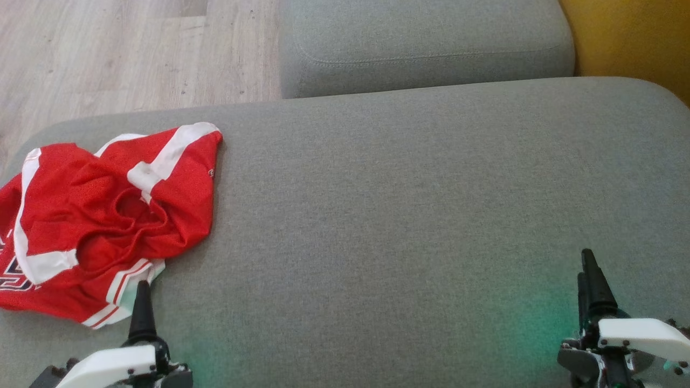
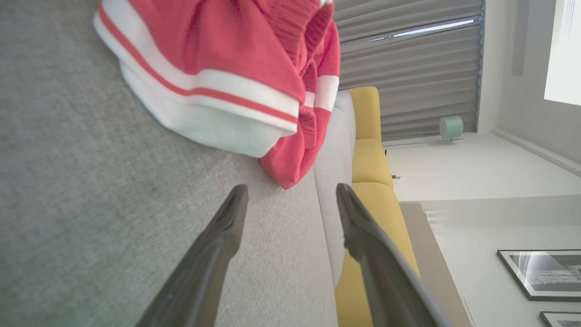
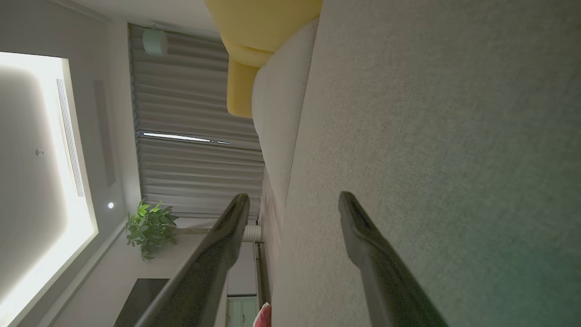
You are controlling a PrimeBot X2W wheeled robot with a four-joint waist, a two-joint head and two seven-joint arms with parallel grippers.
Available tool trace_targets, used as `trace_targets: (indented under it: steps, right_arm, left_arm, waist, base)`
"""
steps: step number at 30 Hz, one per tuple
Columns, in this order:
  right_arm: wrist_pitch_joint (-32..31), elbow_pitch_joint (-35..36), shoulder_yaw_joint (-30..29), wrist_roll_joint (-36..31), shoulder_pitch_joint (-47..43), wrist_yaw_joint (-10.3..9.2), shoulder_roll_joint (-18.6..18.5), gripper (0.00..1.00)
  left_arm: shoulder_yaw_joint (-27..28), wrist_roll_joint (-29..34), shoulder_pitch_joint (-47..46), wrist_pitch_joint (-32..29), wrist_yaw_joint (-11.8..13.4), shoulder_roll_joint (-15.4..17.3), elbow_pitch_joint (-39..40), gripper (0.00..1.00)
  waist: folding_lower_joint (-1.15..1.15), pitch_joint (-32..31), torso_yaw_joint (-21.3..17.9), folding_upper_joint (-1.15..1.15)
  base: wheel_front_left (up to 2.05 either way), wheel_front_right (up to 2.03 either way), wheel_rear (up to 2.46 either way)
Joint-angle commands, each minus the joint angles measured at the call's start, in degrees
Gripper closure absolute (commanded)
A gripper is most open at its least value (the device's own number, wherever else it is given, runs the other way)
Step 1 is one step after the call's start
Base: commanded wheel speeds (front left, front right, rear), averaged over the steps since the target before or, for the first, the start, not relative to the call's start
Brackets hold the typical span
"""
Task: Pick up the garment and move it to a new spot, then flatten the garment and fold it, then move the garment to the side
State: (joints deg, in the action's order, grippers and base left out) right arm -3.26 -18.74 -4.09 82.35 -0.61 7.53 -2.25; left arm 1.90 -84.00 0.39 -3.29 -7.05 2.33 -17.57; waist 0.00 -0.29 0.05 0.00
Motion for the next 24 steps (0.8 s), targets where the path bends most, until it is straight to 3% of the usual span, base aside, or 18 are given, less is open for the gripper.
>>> trace_targets:
  steps: [1,24]
  right_arm:
    - [0.7,2.4,0.5,-1.5,2.6,-0.01,-0.2,0.0]
    - [4.7,5.0,3.9,-21.5,2.2,-0.02,-0.3,0.0]
  left_arm:
    - [0.1,1.3,-2.1,0.6,-0.1,0.3,2.4,0.0]
    - [-3.9,23.3,-2.2,4.7,1.5,0.3,5.9,0.0]
  waist:
    - [0.0,0.0,0.0,0.0]
    - [0.0,-0.7,1.1,0.0]
  base:
    - [0.0,0.0,0.0]
    - [0.0,0.0,0.0]
